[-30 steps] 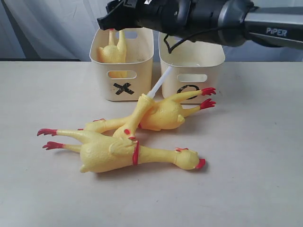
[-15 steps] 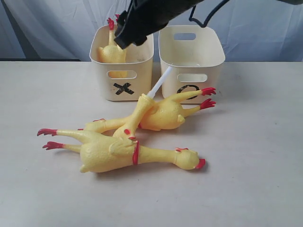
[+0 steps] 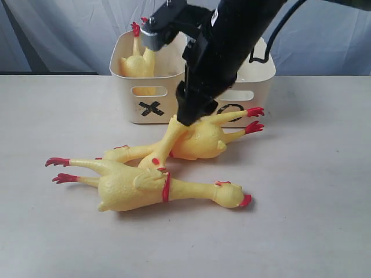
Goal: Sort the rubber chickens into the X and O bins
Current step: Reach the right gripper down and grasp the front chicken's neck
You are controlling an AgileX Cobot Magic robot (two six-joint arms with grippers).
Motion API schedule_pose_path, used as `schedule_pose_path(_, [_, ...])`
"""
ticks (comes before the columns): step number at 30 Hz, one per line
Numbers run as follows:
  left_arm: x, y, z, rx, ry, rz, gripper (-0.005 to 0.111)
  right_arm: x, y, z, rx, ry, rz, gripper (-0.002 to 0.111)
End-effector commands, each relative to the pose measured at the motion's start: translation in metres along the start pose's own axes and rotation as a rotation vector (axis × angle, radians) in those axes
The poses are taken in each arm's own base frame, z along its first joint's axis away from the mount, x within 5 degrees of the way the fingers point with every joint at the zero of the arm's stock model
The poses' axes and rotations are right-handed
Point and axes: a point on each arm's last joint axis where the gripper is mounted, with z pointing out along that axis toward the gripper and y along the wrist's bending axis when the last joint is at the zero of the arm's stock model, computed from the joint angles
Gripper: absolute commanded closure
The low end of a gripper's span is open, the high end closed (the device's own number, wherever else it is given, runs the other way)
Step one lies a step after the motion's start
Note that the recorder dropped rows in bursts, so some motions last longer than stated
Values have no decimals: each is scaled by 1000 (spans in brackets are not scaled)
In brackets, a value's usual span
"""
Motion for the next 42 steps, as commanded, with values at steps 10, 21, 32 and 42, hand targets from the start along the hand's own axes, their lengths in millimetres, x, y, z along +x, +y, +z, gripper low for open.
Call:
schedule_pose_path(10, [0,0,0,-1,-11,-5,106,55,15,61,-52,161,-94,50])
schedule_pose_path(21, [0,0,0,-1,-11,-5,106,77,23,94,-19,86,-344,48])
schedule_pose_path(32, [0,0,0,-1,-11,-5,106,80,21,133,-51,63,-319,53])
schedule_pose_path(42, [0,0,0,-1,-11,-5,106,88,21,153,-85,100,-306,60])
